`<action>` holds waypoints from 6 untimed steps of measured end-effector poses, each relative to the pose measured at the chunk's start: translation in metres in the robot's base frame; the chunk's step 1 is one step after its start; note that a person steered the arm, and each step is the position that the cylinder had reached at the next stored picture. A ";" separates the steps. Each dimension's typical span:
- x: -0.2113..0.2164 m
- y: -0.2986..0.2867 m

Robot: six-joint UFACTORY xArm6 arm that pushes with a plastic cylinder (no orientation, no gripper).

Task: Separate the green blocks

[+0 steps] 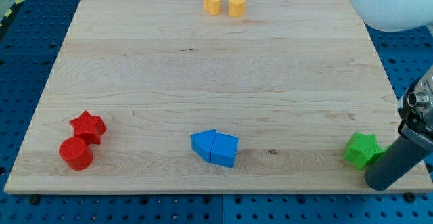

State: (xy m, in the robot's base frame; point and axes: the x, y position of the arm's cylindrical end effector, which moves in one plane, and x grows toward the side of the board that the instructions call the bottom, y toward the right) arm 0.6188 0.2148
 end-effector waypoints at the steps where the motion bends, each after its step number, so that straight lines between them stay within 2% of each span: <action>1: 0.000 0.000; 4: -0.001 0.017; 6: -0.016 -0.015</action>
State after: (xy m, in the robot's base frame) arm 0.6033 0.1994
